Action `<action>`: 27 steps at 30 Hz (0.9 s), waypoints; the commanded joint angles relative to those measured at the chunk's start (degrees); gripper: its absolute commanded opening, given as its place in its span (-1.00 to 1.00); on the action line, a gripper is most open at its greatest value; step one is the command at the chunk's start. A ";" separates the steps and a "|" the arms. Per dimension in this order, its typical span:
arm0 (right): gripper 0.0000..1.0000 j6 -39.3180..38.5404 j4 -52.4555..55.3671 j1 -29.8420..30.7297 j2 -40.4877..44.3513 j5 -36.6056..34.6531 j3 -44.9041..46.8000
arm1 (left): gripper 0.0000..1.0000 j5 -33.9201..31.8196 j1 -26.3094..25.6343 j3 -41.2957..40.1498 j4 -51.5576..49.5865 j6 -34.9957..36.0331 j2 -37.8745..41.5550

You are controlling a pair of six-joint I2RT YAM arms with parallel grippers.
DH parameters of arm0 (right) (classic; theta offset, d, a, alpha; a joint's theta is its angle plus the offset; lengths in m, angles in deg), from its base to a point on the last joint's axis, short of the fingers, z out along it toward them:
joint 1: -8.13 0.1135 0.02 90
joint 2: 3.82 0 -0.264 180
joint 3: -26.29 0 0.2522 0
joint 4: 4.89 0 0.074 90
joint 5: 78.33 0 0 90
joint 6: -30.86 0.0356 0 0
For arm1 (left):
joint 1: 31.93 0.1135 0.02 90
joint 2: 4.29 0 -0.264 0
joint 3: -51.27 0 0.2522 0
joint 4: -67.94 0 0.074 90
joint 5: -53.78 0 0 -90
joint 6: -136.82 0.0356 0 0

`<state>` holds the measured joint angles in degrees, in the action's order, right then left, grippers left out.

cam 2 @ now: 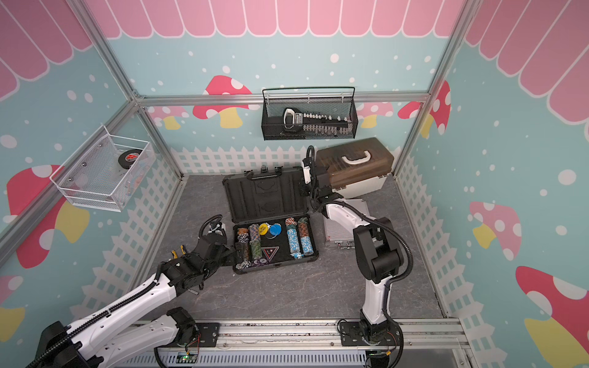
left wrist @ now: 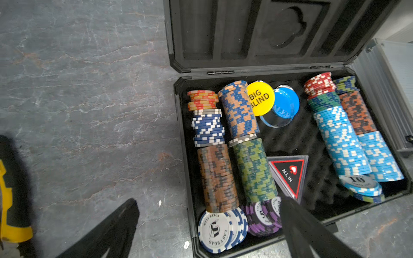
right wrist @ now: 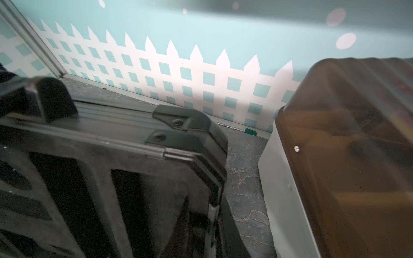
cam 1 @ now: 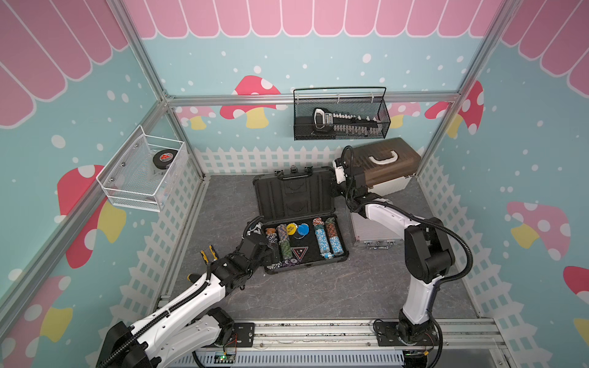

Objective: Close the poker set cases
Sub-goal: Close the lid of the poker set case.

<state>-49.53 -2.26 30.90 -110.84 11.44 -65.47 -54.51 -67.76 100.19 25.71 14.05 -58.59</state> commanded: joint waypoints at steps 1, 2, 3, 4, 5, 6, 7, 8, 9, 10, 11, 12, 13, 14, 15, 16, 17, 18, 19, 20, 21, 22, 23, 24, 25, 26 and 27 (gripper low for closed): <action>-0.96 -4.83 4.47 0.61 2.12 2.39 5.91 | 0.98 -1.80 -0.33 0.09 -5.82 -5.29 0.57; -0.96 -5.02 3.84 0.61 2.77 2.37 7.19 | 0.98 -1.84 -0.37 0.17 -7.17 -6.32 0.54; -0.96 -5.08 3.43 0.61 3.25 2.22 8.29 | 0.98 -1.61 -0.36 0.39 -8.25 -6.86 0.58; -0.96 -5.15 3.20 0.61 3.62 2.15 9.10 | 0.97 -1.47 -0.38 0.43 -9.34 -7.21 0.58; -0.96 -5.17 2.92 0.69 4.11 2.09 9.95 | 0.97 -1.40 -0.57 0.57 -10.54 -7.70 0.57; -0.96 -5.18 2.58 0.71 4.55 2.02 10.83 | 0.97 -1.11 -0.75 0.64 -11.51 -8.01 0.66; -0.96 -5.17 2.25 0.70 4.86 1.94 11.58 | 0.97 -0.77 -0.95 0.70 -12.20 -8.25 0.69; -0.96 -5.25 2.09 0.79 5.29 1.66 12.33 | 0.97 -0.47 -1.37 0.78 -12.83 -8.48 0.84; -0.96 -5.36 1.97 0.79 5.65 1.37 13.01 | 0.97 -0.35 -1.88 0.71 -13.22 -8.53 0.82; -0.96 -5.35 2.03 0.81 6.06 1.01 13.49 | 0.97 -0.35 -2.40 0.77 -13.53 -8.58 0.77; -0.96 -5.48 2.00 0.87 6.48 0.79 14.09 | 0.97 1.33 -3.04 0.73 -13.92 -8.53 0.46; -0.96 -5.57 1.85 0.87 6.92 0.60 14.71 | 0.97 1.58 -3.79 0.66 -14.19 -8.48 -0.09; -0.96 -5.57 1.71 0.81 7.19 0.44 15.24 | 0.97 1.51 -4.46 0.47 -14.30 -8.67 -0.63; -0.96 -5.66 1.66 0.95 7.66 0.36 15.73 | 0.97 1.41 -5.22 0.20 -14.34 -8.95 -1.44; -0.96 -5.74 1.67 0.96 8.00 0.25 16.15 | 0.97 1.13 -5.95 0.01 -14.33 -9.37 -2.40; -0.96 -5.80 1.81 0.97 8.26 0.21 16.43 | 0.97 0.69 -6.85 -0.09 -14.20 -9.91 -3.01; -0.96 -5.76 2.05 1.06 8.53 0.21 16.71 | 0.96 0.34 -7.74 -0.22 -14.25 -10.57 -3.69; -0.97 -5.76 2.32 1.10 8.78 0.22 16.85 | 0.97 0.28 -8.46 -0.23 -14.11 -11.14 -4.38; -0.97 -5.62 2.41 1.14 9.07 0.14 17.10 | 0.97 -0.49 -8.95 -0.35 -14.04 -11.66 -4.93; -0.97 -5.49 2.52 1.22 9.39 0.23 17.41 | 0.97 -1.53 -9.39 -0.48 -13.83 -12.22 -5.68; -0.97 -5.33 2.47 1.31 9.71 0.23 17.65 | 0.97 -1.65 -9.74 -0.55 -13.58 -12.50 -6.28; -0.97 -5.10 2.60 1.35 10.05 0.23 17.90 | 0.97 -1.73 -10.27 -0.57 -13.25 -12.80 -6.98; -0.97 -4.97 2.72 1.45 10.32 0.23 17.89 | 0.96 -2.09 -10.68 -0.62 -12.92 -13.17 -7.55; -0.97 -4.84 3.00 1.49 10.51 0.31 18.00 | 0.96 -2.39 -11.15 -0.61 -12.71 -13.39 -8.00; -0.97 -4.74 3.29 1.54 10.67 0.31 18.00 | 0.96 -2.38 -11.50 -0.51 -12.26 -13.44 -8.48; -0.97 -4.68 3.62 1.58 10.77 0.24 17.97 | 0.97 -2.67 -11.86 -0.43 -12.01 -13.31 -9.03; -0.97 -4.72 3.93 1.67 10.94 0.27 17.86 | 0.97 -2.92 -12.10 -0.31 -11.80 -13.10 -9.65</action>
<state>-51.82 -9.96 32.06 -99.45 11.29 -50.41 -55.21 -79.02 100.16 13.36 3.36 -67.23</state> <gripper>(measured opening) 0.132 0.983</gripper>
